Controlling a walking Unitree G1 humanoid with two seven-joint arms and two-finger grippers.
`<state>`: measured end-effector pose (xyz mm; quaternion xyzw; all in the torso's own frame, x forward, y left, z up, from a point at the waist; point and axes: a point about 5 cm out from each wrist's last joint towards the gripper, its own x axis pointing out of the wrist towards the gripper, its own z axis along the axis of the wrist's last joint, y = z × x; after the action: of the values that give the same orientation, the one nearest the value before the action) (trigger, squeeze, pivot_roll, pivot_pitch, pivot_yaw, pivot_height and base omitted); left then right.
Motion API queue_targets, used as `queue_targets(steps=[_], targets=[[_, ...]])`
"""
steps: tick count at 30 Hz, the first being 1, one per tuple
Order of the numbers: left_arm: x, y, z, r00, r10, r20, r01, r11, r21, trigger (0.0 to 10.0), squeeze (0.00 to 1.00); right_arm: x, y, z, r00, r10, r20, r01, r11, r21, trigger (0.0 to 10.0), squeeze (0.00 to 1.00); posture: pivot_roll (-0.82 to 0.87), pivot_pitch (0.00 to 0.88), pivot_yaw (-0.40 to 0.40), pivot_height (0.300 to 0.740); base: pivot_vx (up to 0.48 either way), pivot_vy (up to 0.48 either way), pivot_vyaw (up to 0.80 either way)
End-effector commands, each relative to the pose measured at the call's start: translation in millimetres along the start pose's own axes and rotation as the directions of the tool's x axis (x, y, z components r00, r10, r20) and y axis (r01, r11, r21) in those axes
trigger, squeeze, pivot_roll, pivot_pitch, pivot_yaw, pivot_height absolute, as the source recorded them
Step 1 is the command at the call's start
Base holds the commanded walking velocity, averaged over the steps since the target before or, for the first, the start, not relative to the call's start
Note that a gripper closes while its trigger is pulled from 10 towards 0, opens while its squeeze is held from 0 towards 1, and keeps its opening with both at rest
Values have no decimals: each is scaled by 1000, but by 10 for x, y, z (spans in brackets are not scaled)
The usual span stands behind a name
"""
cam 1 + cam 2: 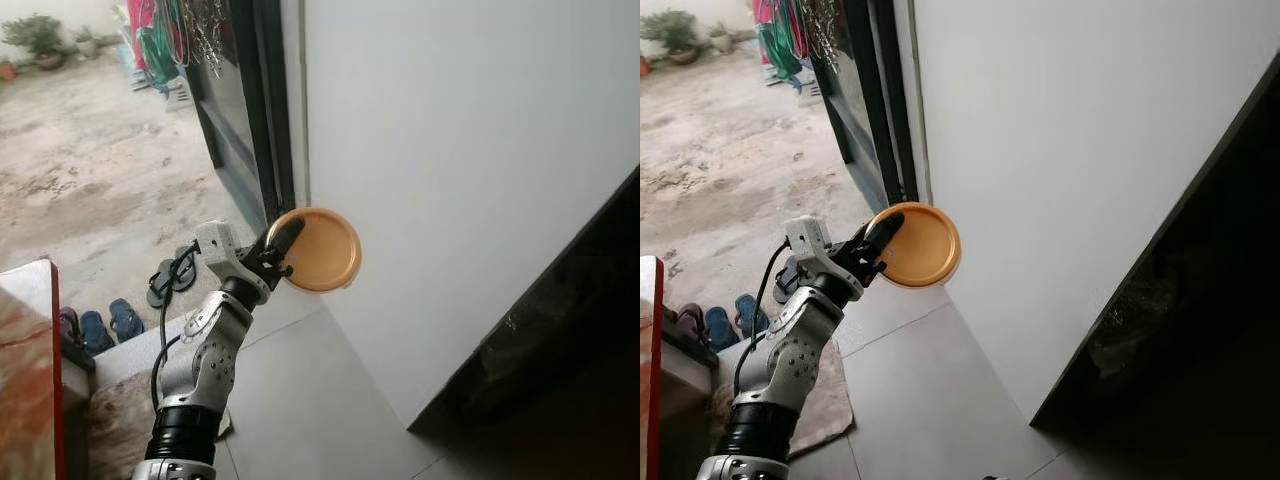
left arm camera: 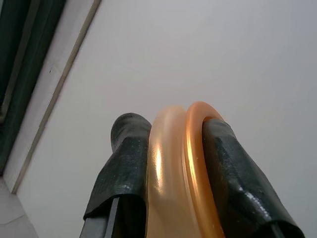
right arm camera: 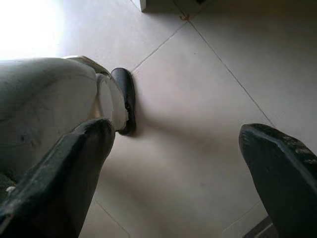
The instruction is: Restocking fridge
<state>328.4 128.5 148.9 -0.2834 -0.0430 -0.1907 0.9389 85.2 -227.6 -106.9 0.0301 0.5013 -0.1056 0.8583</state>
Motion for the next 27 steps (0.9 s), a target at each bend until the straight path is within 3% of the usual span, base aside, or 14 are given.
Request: queue_targets(steps=[1, 3, 5, 10, 11, 16, 18, 21, 23, 25, 27], targets=[[-18, 38, -61, 999, 30, -26, -30, 1000, 9, 10000, 0, -26, 42, -116, 999, 11, -38, -11, 1000, 15, 10000, 0, 18, 123, 83, 740, 0, 0, -756], [-44, 121, -90, 997, 69, -37, -69, 997, 19, 10000, 0, -28, 44, -125, 999, 11, -40, -11, 1000, 18, 10000, 0, 17, 124, 86, 740, 0, 0, -763], [-125, 382, -218, 972, 205, -111, -196, 977, 87, 10000, 0, -33, 48, -140, 999, 11, -42, -10, 1000, 24, 10000, 0, 12, 126, 93, 740, 0, 0, -759], [-246, 687, -420, 922, 321, -216, -300, 946, 125, 10000, 0, -38, 57, -154, 999, 9, -41, -8, 999, 41, 10000, 0, 8, 126, 104, 740, 0, 0, -634], [-333, 807, -587, 879, 367, -304, -340, 930, 138, 10000, 0, -39, 61, -161, 999, 8, -42, -5, 999, 50, 10000, 0, 4, 128, 108, 740, 0, 0, -744], [-575, 957, -906, 762, 457, -459, -410, 889, 204, 10000, 0, -44, 67, -175, 999, 5, -43, -2, 998, 62, 10000, 0, -9, 124, 111, 740, 0, 0, -744], [-627, 983, -947, 739, 476, -477, -419, 879, 230, 10000, 0, -44, 66, -176, 999, 4, -43, -1, 998, 62, 10000, 0, -9, 124, 111, 740, 0, 0, -744], [-826, 1082, -1054, 654, 552, -517, -488, 830, 269, 10000, 0, -42, 60, -167, 999, 2, -41, 1, 998, 57, 10000, 0, -25, 124, 100, 740, 0, 0, -744], [-911, 1129, -1076, 619, 590, -518, -534, 800, 273, 10000, 0, -40, 53, -159, 999, 0, -39, 2, 998, 55, 10000, 0, -32, 121, 95, 740, 0, 0, -744], [-1094, 1221, -1106, 547, 662, -512, -631, 728, 267, 10000, 0, -37, 38, -146, 999, -6, -36, 8, 999, 47, 10000, 0, -48, 107, 82, 740, 0, 0, -744], [-1135, 1230, -1125, 536, 672, -511, -659, 711, 245, 10000, 0, -38, 26, -143, 999, -9, -35, 10, 999, 46, 10000, 0, -54, 96, 67, 740, 0, 0, -744]])
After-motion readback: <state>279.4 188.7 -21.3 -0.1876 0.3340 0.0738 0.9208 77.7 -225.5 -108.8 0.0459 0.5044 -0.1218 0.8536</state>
